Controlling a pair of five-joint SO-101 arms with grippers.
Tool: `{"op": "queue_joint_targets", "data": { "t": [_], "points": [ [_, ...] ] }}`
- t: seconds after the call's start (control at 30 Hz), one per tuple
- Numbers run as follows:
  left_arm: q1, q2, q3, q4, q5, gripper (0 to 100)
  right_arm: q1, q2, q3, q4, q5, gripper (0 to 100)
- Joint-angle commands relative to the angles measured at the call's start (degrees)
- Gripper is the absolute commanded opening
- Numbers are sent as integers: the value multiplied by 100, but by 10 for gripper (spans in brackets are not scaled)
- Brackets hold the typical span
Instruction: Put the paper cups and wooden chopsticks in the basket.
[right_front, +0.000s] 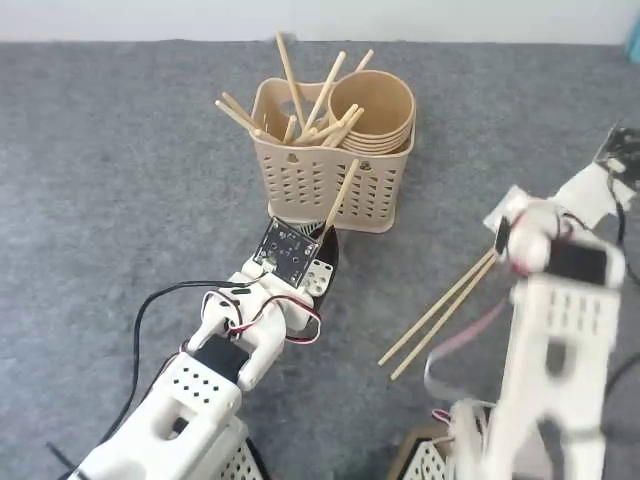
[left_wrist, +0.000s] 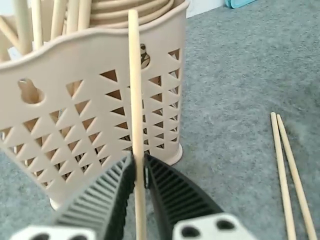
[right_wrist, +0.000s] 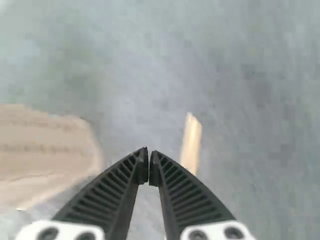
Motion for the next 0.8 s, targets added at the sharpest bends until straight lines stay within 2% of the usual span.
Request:
{"op": "queue_joint_targets", "data": {
  "t": [0.0, 0.1, 0.2, 0.33, 0.53, 0.77],
  "points": [
    [-26, -158, -40, -149, -53, 12, -259, -1332, -185, -479, 281, 8],
    [-26, -158, -40, -149, -53, 12, -558, -1534, -132, -347, 273, 9],
    [-35, -158, -40, -149, -53, 12, -567, -1235, 237, 31, 105, 13],
    [-35, -158, -40, -149, -53, 12, -453, -286, 774, 31, -246, 25],
    [-35, -158, -40, -149, -53, 12, -400, 1552, 607, -163, -492, 137],
    [-35, -158, -40, -149, -53, 12, -400, 3301, 70, -593, -659, 36]
  ]
}}
